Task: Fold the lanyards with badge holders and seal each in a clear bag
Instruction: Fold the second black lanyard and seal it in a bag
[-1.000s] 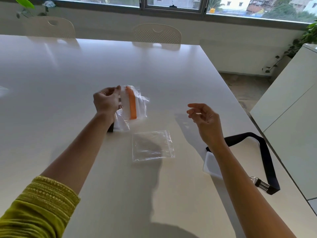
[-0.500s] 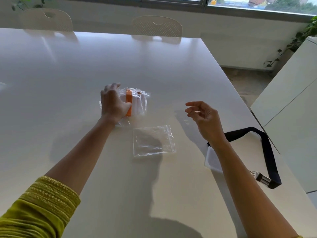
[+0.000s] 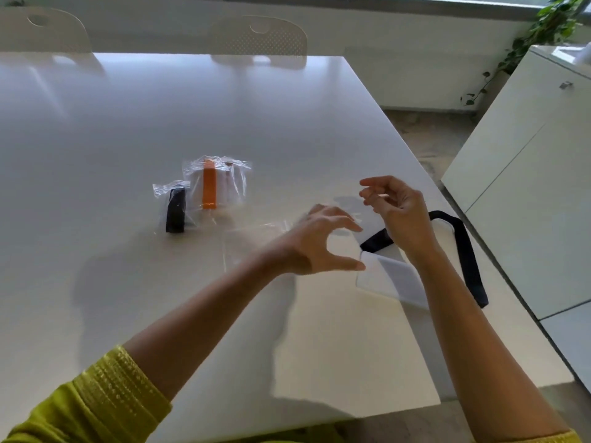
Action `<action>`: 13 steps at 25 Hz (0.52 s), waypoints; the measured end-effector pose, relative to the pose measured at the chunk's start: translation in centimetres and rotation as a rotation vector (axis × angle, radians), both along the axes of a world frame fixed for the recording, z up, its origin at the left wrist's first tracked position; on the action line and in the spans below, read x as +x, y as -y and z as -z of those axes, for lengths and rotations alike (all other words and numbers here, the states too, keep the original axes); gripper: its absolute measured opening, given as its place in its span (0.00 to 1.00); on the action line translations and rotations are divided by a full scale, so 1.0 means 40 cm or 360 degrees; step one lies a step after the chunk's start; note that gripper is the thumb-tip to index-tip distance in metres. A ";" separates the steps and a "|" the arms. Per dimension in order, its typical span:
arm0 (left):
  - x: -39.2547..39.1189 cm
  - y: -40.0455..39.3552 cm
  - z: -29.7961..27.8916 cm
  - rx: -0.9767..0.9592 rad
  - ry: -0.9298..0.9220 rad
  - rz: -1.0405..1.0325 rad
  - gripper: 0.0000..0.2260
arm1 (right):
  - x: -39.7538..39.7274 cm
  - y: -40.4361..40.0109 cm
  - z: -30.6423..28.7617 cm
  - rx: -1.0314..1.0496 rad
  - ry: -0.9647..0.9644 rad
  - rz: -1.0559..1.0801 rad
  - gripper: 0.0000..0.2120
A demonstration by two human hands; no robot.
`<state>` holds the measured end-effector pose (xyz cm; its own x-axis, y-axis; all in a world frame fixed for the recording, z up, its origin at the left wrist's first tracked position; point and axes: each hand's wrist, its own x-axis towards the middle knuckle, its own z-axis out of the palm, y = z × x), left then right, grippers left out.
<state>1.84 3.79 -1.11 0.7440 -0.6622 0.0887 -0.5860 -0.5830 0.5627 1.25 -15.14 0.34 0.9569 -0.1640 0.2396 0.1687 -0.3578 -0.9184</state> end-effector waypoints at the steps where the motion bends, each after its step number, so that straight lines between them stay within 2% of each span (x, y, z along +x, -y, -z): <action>1: -0.019 0.035 0.009 0.0071 -0.0034 0.0079 0.34 | -0.009 0.015 0.001 0.0010 -0.0002 0.0030 0.07; 4: -0.053 0.118 0.033 0.0243 -0.0052 0.0237 0.39 | -0.034 0.060 0.001 0.0017 -0.0021 0.0125 0.07; 7: -0.054 0.152 0.039 0.0278 0.0028 0.0317 0.38 | -0.053 0.092 0.003 0.0021 -0.0037 0.0180 0.08; 13: -0.033 0.164 -0.007 0.0363 -0.0089 0.0233 0.33 | -0.073 0.117 0.004 0.0029 -0.0074 0.0187 0.07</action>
<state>0.52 -2.76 -0.83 0.6383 -0.7613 -0.1137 -0.6452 -0.6097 0.4603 -1.65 -19.83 0.18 0.9409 -0.2795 0.1915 0.0837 -0.3560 -0.9307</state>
